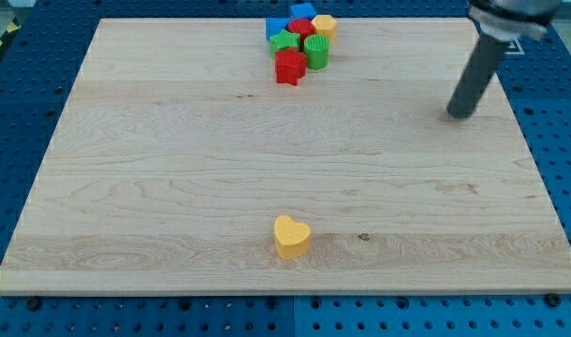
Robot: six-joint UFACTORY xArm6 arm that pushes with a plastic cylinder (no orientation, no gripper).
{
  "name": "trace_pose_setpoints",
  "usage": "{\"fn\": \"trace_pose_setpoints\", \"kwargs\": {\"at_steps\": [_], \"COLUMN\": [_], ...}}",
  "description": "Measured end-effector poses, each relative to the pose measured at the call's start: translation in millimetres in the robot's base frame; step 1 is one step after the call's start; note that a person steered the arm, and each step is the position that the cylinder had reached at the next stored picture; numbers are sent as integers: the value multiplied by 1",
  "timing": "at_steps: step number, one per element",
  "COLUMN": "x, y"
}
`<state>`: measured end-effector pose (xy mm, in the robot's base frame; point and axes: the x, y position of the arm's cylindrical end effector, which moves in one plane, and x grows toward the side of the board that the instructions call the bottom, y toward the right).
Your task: Move the blue cube to the bottom left
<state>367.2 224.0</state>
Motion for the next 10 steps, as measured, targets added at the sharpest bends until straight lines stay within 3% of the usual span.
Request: {"fn": "trace_pose_setpoints", "kwargs": {"at_steps": [1, 2, 4, 7, 10], "x": [-83, -107, -175, -174, -175], "y": [-1, -6, -68, -195, -229]}}
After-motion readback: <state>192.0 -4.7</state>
